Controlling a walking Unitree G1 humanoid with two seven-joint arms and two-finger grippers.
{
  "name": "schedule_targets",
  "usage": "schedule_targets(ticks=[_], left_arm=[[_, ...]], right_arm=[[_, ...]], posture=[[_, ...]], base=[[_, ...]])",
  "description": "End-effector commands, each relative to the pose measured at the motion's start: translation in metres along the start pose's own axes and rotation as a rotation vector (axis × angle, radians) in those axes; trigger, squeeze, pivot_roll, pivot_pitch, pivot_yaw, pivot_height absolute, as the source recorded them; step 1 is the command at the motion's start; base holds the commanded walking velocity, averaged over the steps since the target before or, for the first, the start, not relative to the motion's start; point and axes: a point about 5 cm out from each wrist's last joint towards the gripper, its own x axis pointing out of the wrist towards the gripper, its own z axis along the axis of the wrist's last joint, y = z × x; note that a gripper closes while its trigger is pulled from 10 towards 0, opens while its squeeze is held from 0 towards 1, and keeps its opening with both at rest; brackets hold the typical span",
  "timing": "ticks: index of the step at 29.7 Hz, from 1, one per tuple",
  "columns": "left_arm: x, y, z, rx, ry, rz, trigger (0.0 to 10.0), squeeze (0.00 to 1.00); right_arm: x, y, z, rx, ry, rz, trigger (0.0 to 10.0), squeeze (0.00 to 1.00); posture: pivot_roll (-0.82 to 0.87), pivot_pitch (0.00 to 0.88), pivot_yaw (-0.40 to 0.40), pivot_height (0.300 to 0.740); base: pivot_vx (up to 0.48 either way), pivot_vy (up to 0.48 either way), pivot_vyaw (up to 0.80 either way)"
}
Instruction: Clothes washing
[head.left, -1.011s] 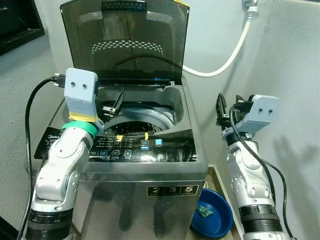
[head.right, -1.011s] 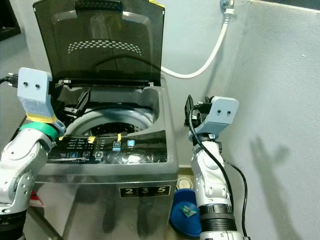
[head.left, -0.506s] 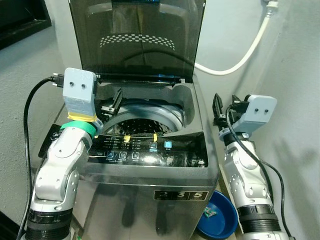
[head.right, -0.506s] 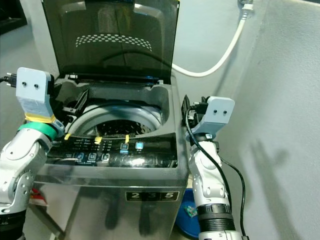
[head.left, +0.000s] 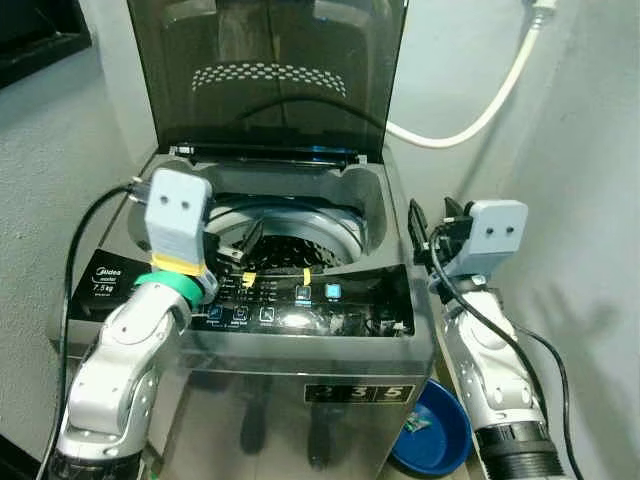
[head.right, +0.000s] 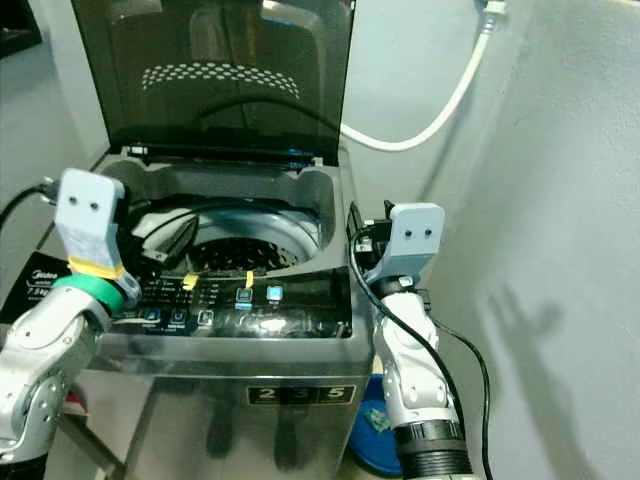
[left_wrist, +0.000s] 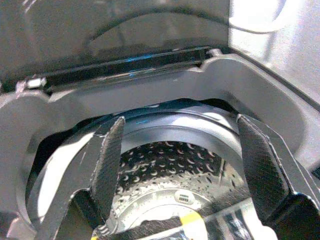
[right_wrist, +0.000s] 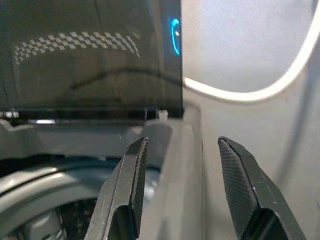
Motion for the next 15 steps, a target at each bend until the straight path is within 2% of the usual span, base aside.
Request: schedule_targets(ticks=[1, 7, 10, 12, 13, 15], left_arm=[[-0.004, -0.003, 0.002, 0.023, -0.005, 0.001, 10.0, 0.0], [-0.006, -0.007, 0.005, 0.035, -0.024, 0.015, 10.0, 0.0], [-0.004, -0.015, 0.001, 0.031, -0.019, 0.005, 10.0, 0.0], [-0.004, -0.015, 0.001, 0.031, -0.019, 0.005, 10.0, 0.0], [-0.001, -0.016, -0.004, 0.016, -0.015, 0.018, 10.0, 0.0], [0.0, -0.017, -0.007, 0.004, -0.015, 0.026, 10.0, 0.0]], right_arm=[[-0.007, -0.006, -0.009, 0.02, 0.047, 0.007, 10.0, 0.0], [-0.013, -0.003, -0.012, 0.053, 0.058, 0.028, 10.0, 0.0], [-0.004, 0.008, -0.001, 0.266, 0.015, 0.029, 10.0, 0.0], [-0.004, 0.008, -0.001, 0.266, 0.015, 0.029, 10.0, 0.0], [0.003, 0.022, 0.002, 0.302, 0.002, 0.071, 10.0, 0.0], [0.006, 0.029, 0.003, 0.309, 0.001, 0.092, 10.0, 0.0]], posture=[[0.05, 0.068, -0.003, 0.74], [0.05, 0.059, -0.006, 0.74], [0.05, 0.02, -0.004, 0.74], [0.05, 0.02, -0.004, 0.74], [0.04, 0.0, -0.003, 0.74], [0.04, 0.0, -0.003, 0.74]], base=[[0.0, 0.0, 0.0], [0.0, 0.0, 0.0], [0.0, 0.0, 0.0], [0.0, 0.0, 0.0], [0.0, 0.0, 0.0], [0.0, 0.0, 0.0]])
